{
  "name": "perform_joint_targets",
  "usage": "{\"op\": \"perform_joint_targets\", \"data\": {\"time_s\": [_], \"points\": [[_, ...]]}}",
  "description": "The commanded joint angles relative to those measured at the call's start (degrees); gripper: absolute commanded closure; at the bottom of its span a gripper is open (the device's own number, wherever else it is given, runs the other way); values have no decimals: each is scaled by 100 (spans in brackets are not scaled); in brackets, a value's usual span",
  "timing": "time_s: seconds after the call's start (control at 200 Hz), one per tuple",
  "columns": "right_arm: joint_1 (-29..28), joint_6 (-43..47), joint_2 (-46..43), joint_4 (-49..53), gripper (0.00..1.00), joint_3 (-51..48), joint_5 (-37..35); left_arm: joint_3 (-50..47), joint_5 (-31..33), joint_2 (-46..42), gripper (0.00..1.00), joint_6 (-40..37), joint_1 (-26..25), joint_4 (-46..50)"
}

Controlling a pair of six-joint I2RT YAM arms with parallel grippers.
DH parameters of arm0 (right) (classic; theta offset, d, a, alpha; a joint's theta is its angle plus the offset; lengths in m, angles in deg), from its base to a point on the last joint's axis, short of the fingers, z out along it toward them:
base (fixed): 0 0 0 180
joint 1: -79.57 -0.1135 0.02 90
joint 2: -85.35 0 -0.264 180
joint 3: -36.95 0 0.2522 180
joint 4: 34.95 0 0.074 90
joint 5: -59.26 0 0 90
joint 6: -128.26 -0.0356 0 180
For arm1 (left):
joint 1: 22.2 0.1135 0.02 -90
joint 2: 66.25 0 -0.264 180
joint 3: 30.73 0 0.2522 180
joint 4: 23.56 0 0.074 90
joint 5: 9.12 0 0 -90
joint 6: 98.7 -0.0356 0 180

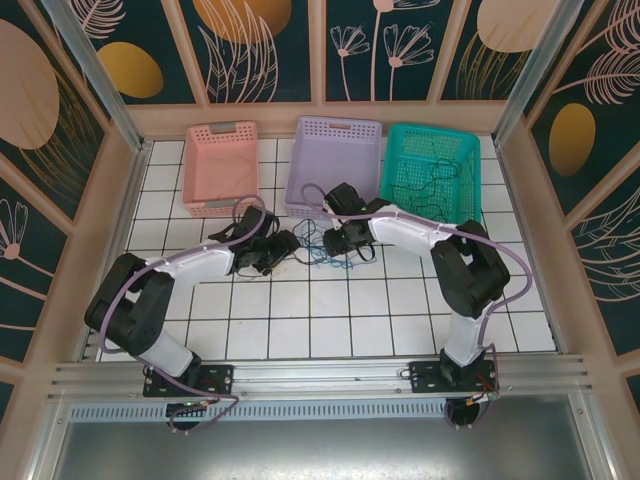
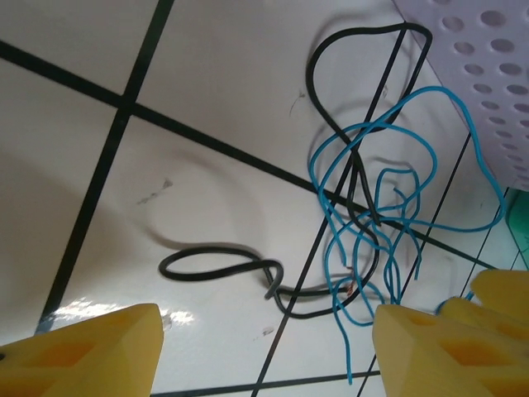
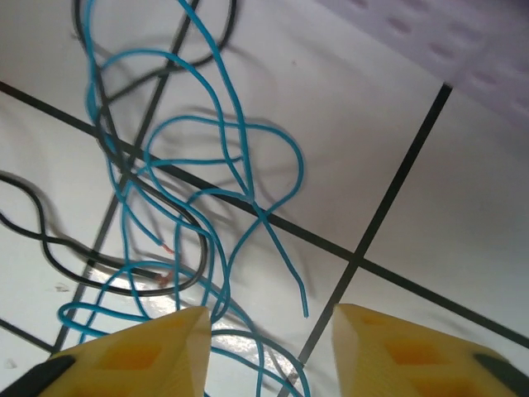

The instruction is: Untangle the cables

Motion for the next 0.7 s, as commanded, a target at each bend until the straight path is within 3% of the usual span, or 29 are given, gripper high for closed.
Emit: {"op": "perform_joint_targets", "data": {"time_s": [0.0,0.155,0.29,0.39,0.691], "points": [[-33,165,80,159,60,4,-95,229,98,189,34,14,31,-140],[-42,49,-57,-4,58,-313,-98,239,140,306,37,-42,31,-131],[-22,-28,-351,-116,49,-534,-45,238,114,386,39,-79,32,-115],[-24,-18,-437,-144,48,-589,24,241,157,368,40,-155,27,-91],[-33,-46,-70,-405,78,-564,2,180,162,527,48,-199,24,-186]]}}
